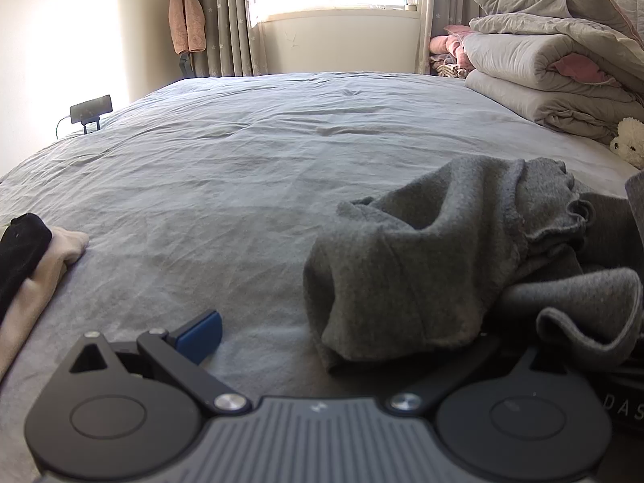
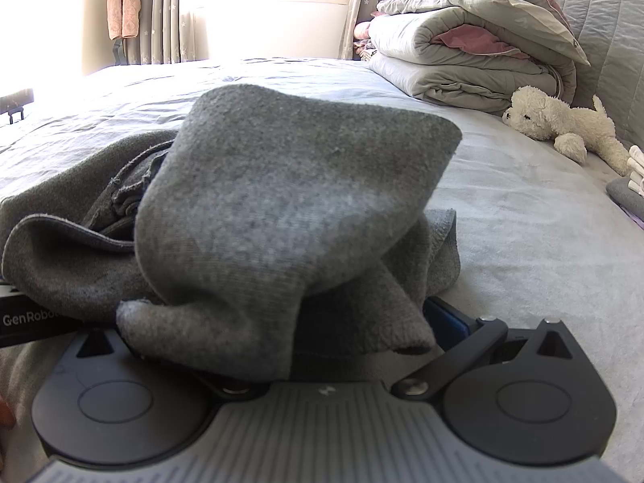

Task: Fold clothes

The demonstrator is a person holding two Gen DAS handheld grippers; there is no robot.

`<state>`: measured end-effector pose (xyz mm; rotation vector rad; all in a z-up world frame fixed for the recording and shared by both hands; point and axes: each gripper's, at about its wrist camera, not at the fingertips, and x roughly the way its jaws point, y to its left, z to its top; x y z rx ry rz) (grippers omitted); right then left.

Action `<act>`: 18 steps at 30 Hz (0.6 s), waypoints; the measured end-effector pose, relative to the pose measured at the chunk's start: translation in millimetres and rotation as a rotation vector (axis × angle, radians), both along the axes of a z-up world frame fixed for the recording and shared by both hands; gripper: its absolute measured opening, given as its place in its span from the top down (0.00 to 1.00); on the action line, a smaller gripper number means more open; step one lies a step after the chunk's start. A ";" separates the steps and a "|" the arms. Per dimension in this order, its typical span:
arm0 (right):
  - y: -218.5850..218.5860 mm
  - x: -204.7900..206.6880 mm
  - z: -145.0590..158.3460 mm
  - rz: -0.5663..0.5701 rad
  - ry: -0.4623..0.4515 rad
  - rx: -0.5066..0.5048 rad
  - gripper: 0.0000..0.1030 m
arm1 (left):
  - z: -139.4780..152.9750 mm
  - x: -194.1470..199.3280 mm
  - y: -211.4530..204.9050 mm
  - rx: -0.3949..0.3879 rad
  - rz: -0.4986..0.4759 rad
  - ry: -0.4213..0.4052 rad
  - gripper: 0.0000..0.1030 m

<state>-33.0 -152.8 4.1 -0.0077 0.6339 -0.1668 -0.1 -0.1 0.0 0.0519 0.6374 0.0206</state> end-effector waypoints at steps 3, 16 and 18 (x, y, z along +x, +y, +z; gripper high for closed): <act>0.1 -0.2 0.1 0.000 0.001 -0.002 0.00 | -0.2 -0.6 -0.6 0.002 0.000 -0.001 0.00; 1.0 1.5 -0.1 -0.003 0.005 -0.012 0.00 | -0.3 -0.7 -1.8 0.020 0.001 -0.005 0.00; 0.5 1.2 -0.4 -0.003 0.005 -0.012 0.00 | -0.1 -1.2 -2.0 0.021 0.002 -0.005 0.00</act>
